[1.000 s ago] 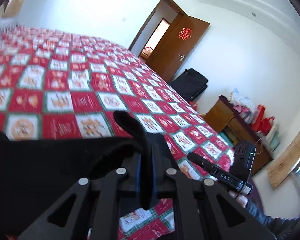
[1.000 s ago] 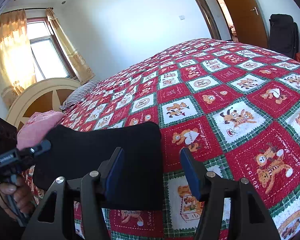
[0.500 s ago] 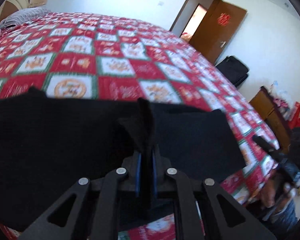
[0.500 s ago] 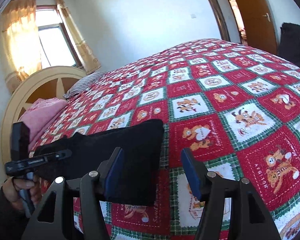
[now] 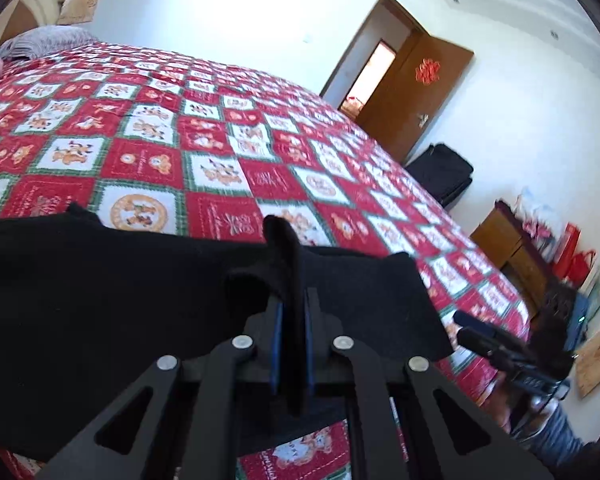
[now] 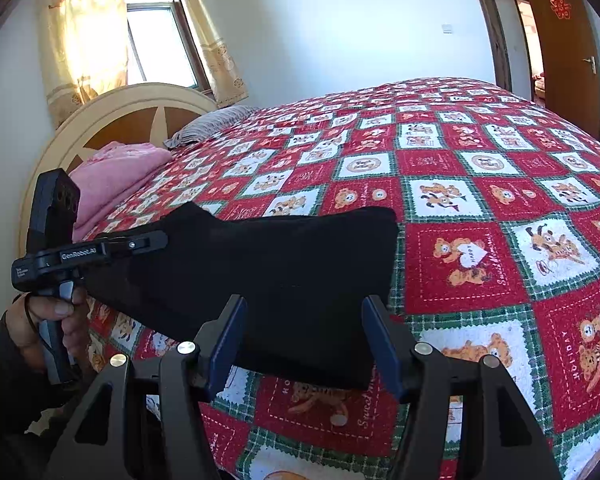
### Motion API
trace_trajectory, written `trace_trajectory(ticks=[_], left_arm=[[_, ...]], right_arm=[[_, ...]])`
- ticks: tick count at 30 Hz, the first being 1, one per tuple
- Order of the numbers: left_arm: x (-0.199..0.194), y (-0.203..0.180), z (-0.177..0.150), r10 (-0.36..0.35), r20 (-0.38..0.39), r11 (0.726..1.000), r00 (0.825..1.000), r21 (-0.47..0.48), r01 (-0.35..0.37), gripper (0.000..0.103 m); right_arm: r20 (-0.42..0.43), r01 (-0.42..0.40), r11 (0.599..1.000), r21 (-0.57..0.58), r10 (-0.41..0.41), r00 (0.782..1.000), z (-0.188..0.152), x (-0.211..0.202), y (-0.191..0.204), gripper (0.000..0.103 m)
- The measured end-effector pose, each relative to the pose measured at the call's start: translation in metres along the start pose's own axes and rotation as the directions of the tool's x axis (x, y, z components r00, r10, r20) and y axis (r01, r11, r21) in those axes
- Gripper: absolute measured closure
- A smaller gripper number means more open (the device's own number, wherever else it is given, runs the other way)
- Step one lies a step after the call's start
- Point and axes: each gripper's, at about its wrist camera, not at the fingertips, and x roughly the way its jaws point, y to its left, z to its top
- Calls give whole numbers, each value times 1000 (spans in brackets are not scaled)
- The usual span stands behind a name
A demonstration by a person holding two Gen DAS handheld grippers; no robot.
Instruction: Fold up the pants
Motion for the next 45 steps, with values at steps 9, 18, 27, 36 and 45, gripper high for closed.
trace_trajectory(ticks=[9,18,27,36,45], left_arm=[[19,16,-11,122,-63,992,991,30,-120,93],[13,18,-20,209,-22,976,978,69,-207,51],[-31,34,-23,240,78,970,968,28,-243,28],[-41,63,-35,258,68,964,964,-84,-252,28],[-43,65,-42,231,58,970,971,-94,-225,28]], right_arm=[[2,-12,999,-33,12,1000,-2,0,7,41],[-163,36,988,-149,-60,985,-20,33,21,41],[-6,51,961,-271,-55,998,-15,4,70,41],[-40,-57,904,-424,44,998,-6,42,159,41],[-143,-69,869,-490,-2,990,-15,99,190,92]])
